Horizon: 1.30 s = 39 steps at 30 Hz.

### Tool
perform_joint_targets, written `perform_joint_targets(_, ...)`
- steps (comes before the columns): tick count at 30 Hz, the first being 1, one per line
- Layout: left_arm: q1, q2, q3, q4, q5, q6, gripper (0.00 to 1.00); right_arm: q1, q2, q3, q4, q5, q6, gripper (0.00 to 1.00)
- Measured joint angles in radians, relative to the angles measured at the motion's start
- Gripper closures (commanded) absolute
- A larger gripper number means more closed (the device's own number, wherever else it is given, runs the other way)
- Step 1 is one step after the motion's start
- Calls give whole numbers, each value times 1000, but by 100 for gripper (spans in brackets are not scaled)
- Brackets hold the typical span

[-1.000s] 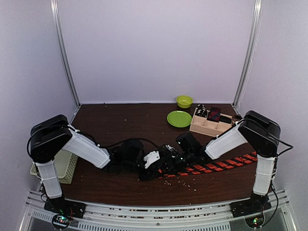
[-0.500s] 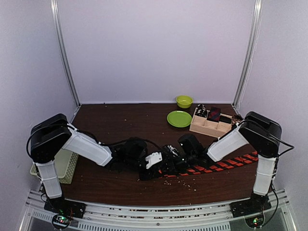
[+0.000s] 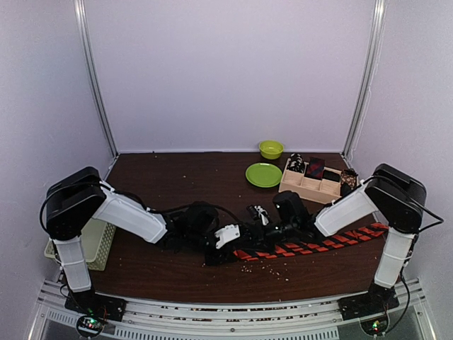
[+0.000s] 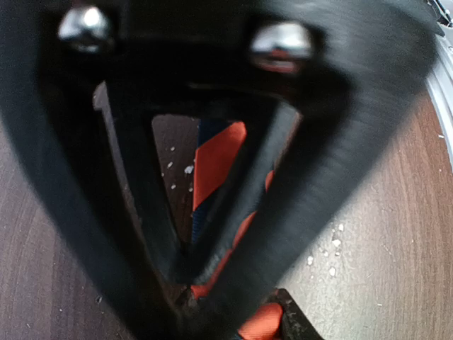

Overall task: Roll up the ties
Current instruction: Roll the tie at the center of the board.

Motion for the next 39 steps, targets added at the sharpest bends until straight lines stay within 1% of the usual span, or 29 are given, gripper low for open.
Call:
perform_joint_targets(8, 0, 2, 1, -1, 0, -1, 63, 34, 13, 11, 16, -5, 21, 69)
perform_joint_targets(9, 0, 2, 1, -1, 0, -1, 63, 34, 16, 12, 13, -5, 20, 70)
perform_joint_targets(14, 0, 3, 2, -1, 0, -1, 62, 35, 18, 20, -55, 4, -24, 74)
perform_joint_targets(16, 0, 3, 2, -1, 0, -1, 62, 35, 21, 32, -85, 10, -45, 82)
perform_joint_targets(18, 0, 3, 3, -3, 0, -1, 60, 35, 26, 40, -100, 12, -63, 95)
perform_joint_targets(19, 0, 3, 3, -5, 0, -1, 59, 35, 27, 44, -105, 11, -69, 99)
perform_joint_targets(22, 0, 3, 3, -11, -1, -3, 51, 35, 30, 50, -115, 14, -80, 100)
perform_joint_targets(28, -1, -21, -14, -45, -39, 2, 19, 35, 29, 44, -111, 22, -89, 100)
perform_joint_targets(30, -1, -58, -48, -48, -63, 0, 4, 35, 29, 34, -95, 22, -88, 100)
perform_joint_targets(31, -1, -87, -74, -46, -78, -3, 2, 35, 29, 30, -86, 22, -85, 100)
perform_joint_targets(34, -1, -193, -158, -14, -122, -20, 2, 35, 30, 23, -63, 21, -80, 100)
perform_joint_targets(38, -1, -367, -295, 144, -202, -66, 2, 35, 31, 9, -39, 20, -80, 100)
perform_joint_targets(39, -1, -407, -337, 220, -232, -90, 2, 35, 31, 6, -34, 19, -80, 100)
